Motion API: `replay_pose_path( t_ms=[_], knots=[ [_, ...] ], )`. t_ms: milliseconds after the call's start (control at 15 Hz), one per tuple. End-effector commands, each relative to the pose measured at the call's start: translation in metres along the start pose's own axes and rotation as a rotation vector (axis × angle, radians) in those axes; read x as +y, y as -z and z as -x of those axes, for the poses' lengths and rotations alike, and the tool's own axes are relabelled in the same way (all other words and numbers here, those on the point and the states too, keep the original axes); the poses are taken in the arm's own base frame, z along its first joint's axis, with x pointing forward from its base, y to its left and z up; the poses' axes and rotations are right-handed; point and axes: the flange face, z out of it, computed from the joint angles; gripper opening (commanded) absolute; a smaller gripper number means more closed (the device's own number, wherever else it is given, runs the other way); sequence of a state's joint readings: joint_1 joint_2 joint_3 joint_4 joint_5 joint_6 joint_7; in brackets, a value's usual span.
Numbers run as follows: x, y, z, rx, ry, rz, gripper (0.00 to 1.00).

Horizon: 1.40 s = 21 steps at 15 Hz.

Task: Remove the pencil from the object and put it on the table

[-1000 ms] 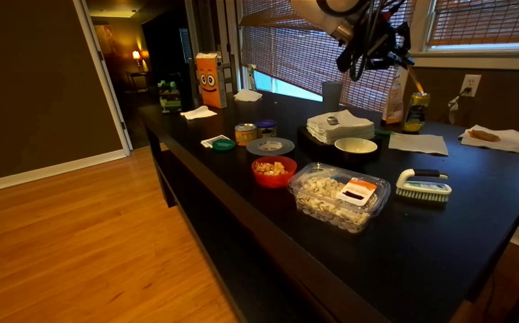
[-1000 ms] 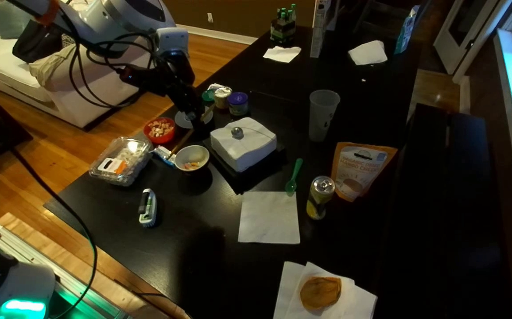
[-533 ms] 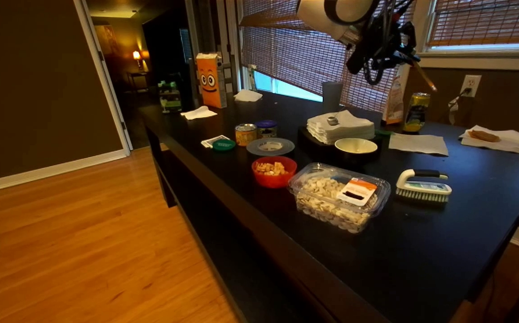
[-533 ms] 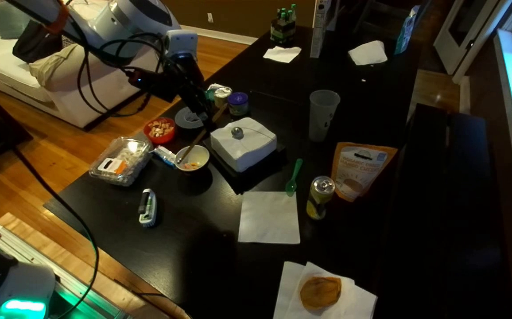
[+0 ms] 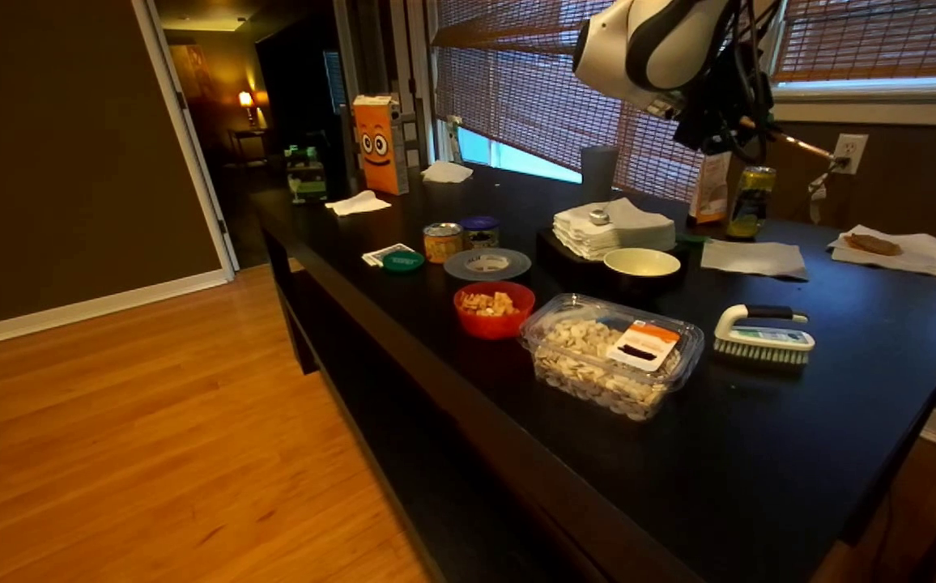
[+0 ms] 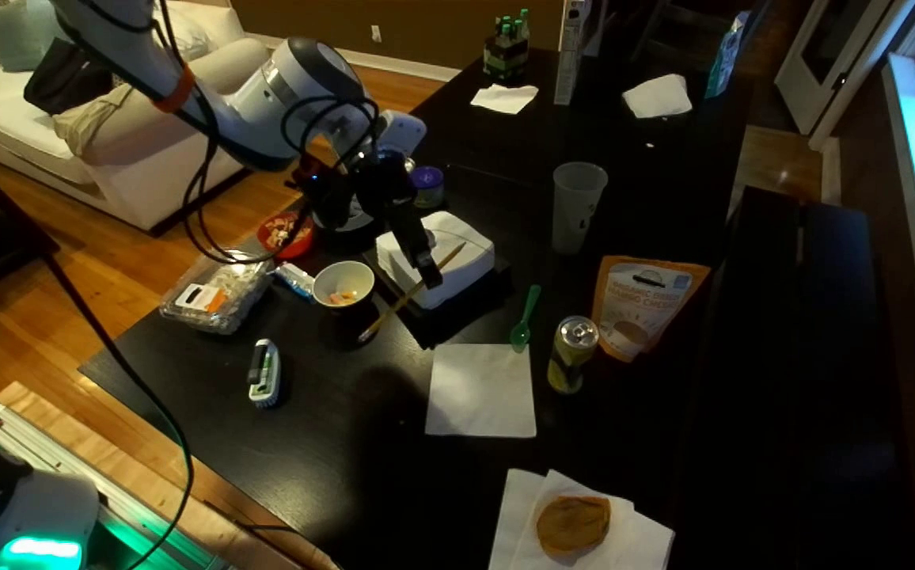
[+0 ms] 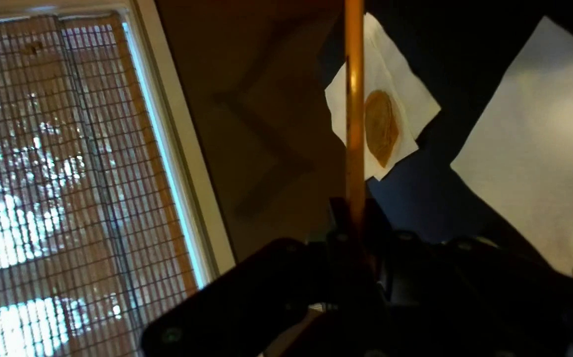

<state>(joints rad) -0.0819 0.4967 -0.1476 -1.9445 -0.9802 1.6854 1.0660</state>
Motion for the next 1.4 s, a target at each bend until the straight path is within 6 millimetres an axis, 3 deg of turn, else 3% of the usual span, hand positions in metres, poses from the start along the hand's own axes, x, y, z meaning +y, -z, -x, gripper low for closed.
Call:
replay_pose_path(
  t_ms=[0,200,267,533,600,867,1333],
  knots=[
    [-0.01,-0.012,-0.009,-0.037,0.196,-0.027,0.02],
    [-0.018,-0.015,-0.021,-0.097,0.332,-0.075,0.02],
    [-0.011,-0.017,-0.009,-0.054,0.255,-0.028,0.1],
    [-0.016,-0.017,-0.018,-0.075,0.312,-0.055,0.1],
    [-0.017,-0.016,-0.018,-0.075,0.314,-0.056,0.02],
    [-0.039,-0.018,-0.015,-0.046,0.508,-0.183,0.02],
    [-0.06,-0.049,-0.018,-0.105,0.797,-0.384,0.02]
  ],
)
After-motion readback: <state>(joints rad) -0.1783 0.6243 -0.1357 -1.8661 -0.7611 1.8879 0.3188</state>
